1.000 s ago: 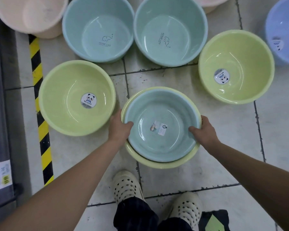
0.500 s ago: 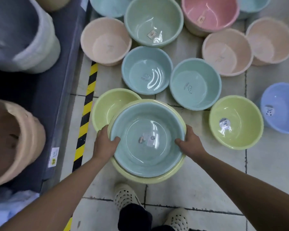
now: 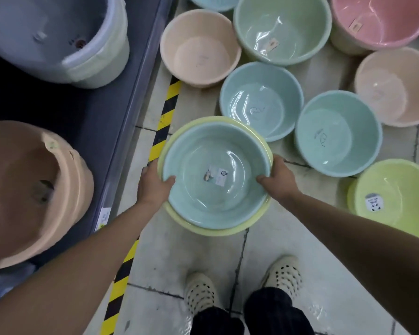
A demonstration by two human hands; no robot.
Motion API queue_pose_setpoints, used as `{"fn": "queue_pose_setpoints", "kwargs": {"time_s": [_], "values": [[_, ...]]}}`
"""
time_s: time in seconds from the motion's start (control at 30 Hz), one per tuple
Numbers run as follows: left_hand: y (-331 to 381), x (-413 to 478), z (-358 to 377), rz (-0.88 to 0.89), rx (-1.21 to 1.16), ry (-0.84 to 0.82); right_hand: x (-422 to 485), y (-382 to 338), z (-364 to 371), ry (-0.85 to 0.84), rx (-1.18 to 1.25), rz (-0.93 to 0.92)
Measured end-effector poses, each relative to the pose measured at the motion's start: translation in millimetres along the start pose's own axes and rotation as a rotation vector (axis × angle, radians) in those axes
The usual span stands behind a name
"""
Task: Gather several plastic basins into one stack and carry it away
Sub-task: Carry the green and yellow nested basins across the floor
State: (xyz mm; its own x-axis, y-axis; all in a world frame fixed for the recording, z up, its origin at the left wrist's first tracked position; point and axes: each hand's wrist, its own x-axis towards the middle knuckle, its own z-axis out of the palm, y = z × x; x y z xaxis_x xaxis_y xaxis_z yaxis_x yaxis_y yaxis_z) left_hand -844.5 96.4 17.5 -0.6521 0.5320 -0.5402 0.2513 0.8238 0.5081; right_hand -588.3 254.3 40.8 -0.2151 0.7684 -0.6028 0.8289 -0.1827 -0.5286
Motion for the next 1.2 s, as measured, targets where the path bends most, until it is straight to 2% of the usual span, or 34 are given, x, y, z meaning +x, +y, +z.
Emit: {"fn": "queue_pose_setpoints", "kwargs": {"time_s": [0.37, 0.57, 0.83, 1.0, 1.2], "values": [[-54, 51, 66, -0.077, -0.016, 0.034, 67, 53, 68, -0.032, 0.016, 0.014], [-81, 59, 94, -0.127, -0.109, -0.017, 74, 86, 89, -0.08, 0.037, 0.067], [-89, 61, 110, -0.088, -0.054, -0.078, 76, 105, 93, -0.086, 0.145, 0.092], [-42, 31, 97, -0.017, -0.109, -0.165, 53, 120, 50, -0.081, 0.244, 0.147], [71, -22, 94, 0.062, -0.157, -0.26, 1, 138, -65, 0.07, 0.406, 0.202]]}}
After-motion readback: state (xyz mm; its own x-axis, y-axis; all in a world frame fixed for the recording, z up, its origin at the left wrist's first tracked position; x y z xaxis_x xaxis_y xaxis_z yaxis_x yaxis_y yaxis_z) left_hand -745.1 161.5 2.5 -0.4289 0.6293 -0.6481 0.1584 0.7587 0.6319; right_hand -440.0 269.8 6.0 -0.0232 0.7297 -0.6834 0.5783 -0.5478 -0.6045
